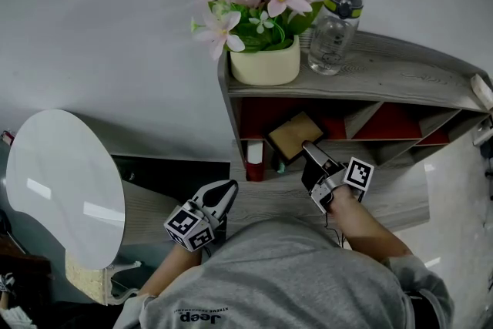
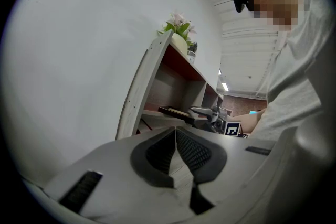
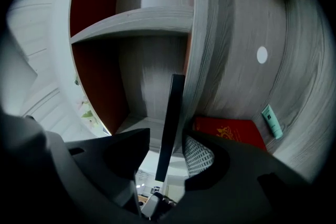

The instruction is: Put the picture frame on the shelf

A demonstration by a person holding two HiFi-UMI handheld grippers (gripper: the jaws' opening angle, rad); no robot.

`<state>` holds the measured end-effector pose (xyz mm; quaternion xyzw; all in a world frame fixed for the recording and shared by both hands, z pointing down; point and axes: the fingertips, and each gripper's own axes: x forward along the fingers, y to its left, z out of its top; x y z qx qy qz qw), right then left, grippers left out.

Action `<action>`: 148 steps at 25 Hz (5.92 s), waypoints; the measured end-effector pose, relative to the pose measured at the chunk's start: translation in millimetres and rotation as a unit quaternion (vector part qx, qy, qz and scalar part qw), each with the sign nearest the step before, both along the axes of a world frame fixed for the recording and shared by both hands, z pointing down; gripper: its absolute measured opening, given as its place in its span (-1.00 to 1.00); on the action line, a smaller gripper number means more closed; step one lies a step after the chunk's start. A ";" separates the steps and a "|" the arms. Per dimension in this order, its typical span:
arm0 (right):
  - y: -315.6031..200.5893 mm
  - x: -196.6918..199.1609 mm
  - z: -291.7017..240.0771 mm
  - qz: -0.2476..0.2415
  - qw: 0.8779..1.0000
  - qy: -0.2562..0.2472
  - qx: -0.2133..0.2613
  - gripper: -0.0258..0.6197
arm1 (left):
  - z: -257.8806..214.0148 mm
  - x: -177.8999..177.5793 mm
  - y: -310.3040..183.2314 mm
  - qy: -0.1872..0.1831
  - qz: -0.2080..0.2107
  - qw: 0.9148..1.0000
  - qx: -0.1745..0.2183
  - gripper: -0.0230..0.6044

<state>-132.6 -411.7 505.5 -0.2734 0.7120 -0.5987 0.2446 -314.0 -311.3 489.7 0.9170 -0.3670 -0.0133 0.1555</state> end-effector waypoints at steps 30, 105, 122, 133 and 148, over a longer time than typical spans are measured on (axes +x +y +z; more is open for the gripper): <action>24.3 -4.5 -17.7 -0.061 0.740 0.537 0.401 -0.93 | 7.0 3.2 8.2 -0.004 0.010 1.000 -0.006 -0.88; -34.2 -102.8 -23.3 -0.166 0.744 0.566 0.315 -0.93 | 17.5 -7.6 -3.9 0.015 0.011 1.000 -0.023 -0.88; -5.5 -88.6 -37.5 -0.158 0.754 0.530 0.355 -0.92 | 5.7 1.6 -5.3 0.021 0.020 1.000 -0.003 -0.89; 34.1 8.8 -63.7 -0.133 0.774 0.478 0.394 -0.92 | -7.4 88.8 2.2 0.015 0.058 0.998 0.015 -0.89; 80.5 281.1 -64.5 -0.146 0.783 0.426 0.429 -0.92 | -30.6 327.1 14.8 0.061 -0.027 0.998 0.012 -0.88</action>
